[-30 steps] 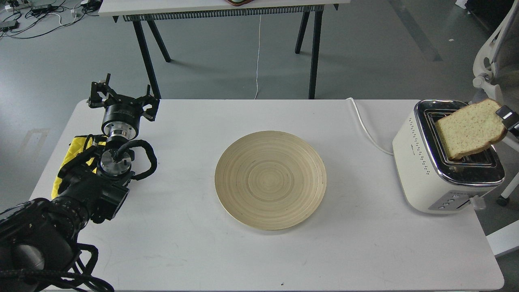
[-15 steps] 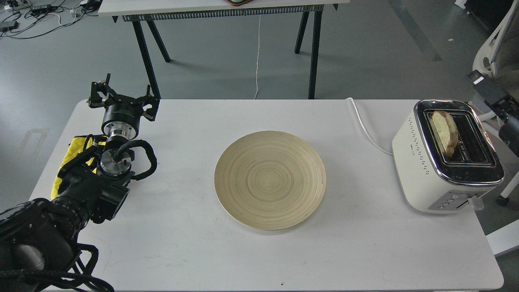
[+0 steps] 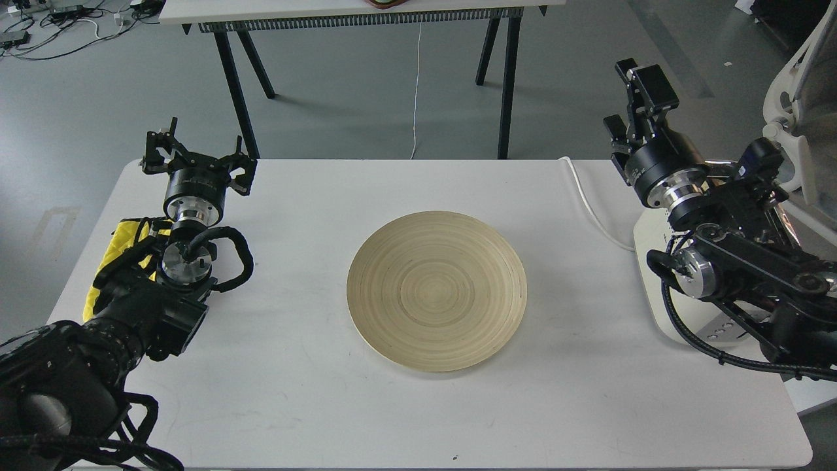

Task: Put bread in toaster with right arm
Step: 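Raise the right gripper up and away from the toaster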

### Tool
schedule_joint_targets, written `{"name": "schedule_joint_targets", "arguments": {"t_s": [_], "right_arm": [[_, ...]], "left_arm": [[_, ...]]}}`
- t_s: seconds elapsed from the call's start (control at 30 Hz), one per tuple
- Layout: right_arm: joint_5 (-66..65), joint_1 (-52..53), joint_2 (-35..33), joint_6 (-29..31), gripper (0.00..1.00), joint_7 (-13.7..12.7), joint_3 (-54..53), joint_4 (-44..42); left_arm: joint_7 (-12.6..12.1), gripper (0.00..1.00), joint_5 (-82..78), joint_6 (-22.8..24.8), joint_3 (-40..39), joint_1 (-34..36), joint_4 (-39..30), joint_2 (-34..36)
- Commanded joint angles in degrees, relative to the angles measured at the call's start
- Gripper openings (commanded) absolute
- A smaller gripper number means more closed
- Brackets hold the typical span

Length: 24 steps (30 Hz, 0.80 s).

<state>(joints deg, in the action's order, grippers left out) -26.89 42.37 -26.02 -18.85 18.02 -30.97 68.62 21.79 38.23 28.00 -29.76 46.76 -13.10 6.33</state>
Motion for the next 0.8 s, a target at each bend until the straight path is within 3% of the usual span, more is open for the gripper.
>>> {"name": "schedule_joint_targets", "arguments": {"t_s": [0.0,0.17,0.37,0.77], "right_arm": [[1.05,-0.44,8.77,9.68,0.99,0.00,-5.75,-9.88],[3.42,-0.79,18.79,20.42,0.99,0.18,-11.91,-24.74],[9.73,-0.97,23.11,32.98,0.99,0.17,-18.16,-34.24],[12.13,-2.02,23.03,34.93,0.99,1.05,-18.52,-35.57]], "left_arm": [[0.00,1.00,0.00,0.00,-0.03,0.00,0.00,0.00],[0.00,1.00,0.00,0.00,-0.03,0.00,0.00,0.00],[0.00,1.00,0.00,0.00,0.05,0.00,0.00,0.00],[0.00,1.00,0.00,0.00,0.05,0.00,0.00,0.00]]}}
